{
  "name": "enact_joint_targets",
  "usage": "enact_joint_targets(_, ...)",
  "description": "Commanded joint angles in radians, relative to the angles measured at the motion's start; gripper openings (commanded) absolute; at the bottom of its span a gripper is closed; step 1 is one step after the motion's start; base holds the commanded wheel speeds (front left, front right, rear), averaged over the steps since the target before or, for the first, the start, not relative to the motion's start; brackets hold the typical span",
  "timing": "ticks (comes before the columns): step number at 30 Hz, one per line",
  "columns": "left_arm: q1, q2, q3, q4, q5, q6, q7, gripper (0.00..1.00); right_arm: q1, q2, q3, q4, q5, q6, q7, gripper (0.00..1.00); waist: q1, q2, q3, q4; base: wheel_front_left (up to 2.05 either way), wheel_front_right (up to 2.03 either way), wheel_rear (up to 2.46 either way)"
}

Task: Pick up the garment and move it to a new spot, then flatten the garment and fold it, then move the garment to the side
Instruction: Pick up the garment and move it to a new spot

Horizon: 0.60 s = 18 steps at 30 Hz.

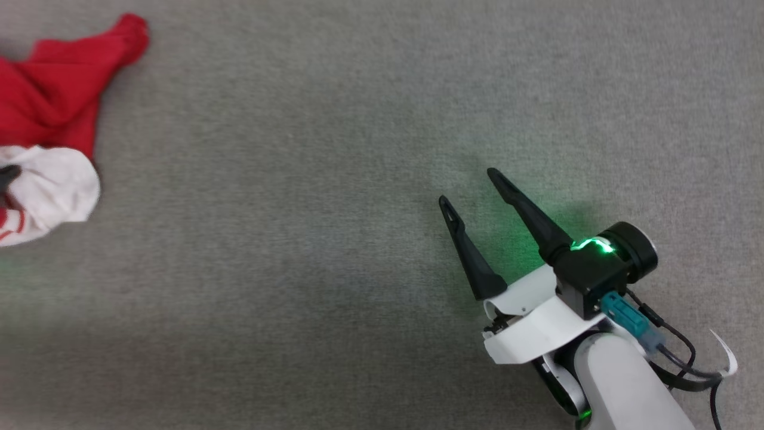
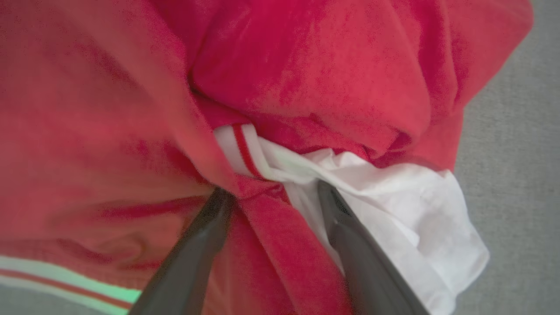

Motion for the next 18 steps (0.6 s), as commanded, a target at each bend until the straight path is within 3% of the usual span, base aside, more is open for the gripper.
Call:
enact_joint_targets(1,-0.014,0.0,-0.012,0.01,-0.02,0.002,0.008,1.0,0.019,0.002,-0.003,-0.02,-0.015,0.0,0.007,1.0,0.0,0.0,0.065,-0.049,0.0,0.0,0.0)
enact_joint_targets(10,0.012,-0.047,-0.094,0.021,-0.075,0.002,0.028,0.98,0.041,0.002,0.006,-0.092,-0.036,0.0,0.035,1.0,0.0,0.0,0.097,-0.062,0.0,0.0,0.0)
enact_joint_targets(11,0.007,-0.05,-0.099,0.008,-0.073,0.002,0.019,0.45,0.039,0.002,0.007,-0.096,-0.037,0.0,0.035,1.0,0.0,0.0,0.096,-0.06,0.0,0.0,0.0)
enact_joint_targets(12,0.001,-0.051,-0.097,0.003,-0.074,0.002,0.002,0.15,0.038,0.002,0.008,-0.099,-0.038,0.0,0.036,1.0,0.0,0.0,0.093,-0.057,0.0,0.0,0.0)
enact_joint_targets(13,-0.007,-0.051,-0.092,0.002,-0.08,0.002,-0.02,0.0,0.037,0.002,0.009,-0.1,-0.036,0.0,0.035,1.0,0.0,0.0,0.088,-0.053,0.0,0.0,0.0)
enact_joint_targets(18,-0.029,-0.042,-0.065,-0.031,-0.112,-0.004,-0.103,0.0,0.034,0.002,0.003,-0.068,-0.009,0.0,0.018,1.0,0.0,0.0,0.029,-0.031,0.0,0.0,0.0)
